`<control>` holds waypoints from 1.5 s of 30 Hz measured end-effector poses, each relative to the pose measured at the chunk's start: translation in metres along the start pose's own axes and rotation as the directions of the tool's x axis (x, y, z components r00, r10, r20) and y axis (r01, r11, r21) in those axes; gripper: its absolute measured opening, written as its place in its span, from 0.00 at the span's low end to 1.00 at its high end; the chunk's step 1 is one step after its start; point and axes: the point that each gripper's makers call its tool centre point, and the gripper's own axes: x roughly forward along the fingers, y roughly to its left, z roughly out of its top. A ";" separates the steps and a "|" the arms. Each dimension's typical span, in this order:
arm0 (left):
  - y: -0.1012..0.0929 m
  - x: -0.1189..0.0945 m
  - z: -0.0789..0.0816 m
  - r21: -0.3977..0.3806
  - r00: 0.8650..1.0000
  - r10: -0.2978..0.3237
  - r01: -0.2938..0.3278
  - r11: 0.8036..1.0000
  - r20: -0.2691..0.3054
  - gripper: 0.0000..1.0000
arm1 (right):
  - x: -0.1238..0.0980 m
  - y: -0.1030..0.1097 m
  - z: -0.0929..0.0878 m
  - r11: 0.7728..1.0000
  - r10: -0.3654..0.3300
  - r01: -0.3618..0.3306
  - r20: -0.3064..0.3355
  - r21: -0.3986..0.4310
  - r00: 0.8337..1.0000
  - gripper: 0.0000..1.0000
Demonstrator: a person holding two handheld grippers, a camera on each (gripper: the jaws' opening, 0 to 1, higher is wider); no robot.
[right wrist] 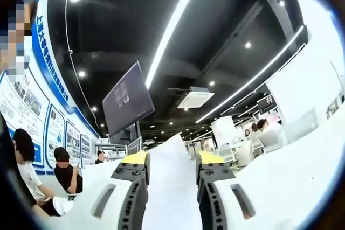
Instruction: Organize the stack of printing papers by aligning and flattening the scattered papers on the table
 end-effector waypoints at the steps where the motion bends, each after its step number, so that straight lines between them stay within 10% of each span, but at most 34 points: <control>1: 0.000 0.000 0.000 0.000 1.000 0.000 0.000 1.000 0.000 0.07 | 0.000 0.000 0.000 1.000 0.000 0.000 -0.002 -0.001 1.000 0.30; 25: 0.003 -0.001 0.000 -0.001 1.000 0.006 -0.006 1.000 -0.002 0.08 | 0.001 -0.011 -0.013 0.998 -0.061 0.061 -0.055 0.012 0.997 0.76; 45: 0.008 -0.001 -0.002 0.001 1.000 0.012 -0.012 1.000 -0.004 0.08 | -0.002 -0.010 -0.016 0.996 -0.075 0.072 -0.086 -0.044 0.993 0.90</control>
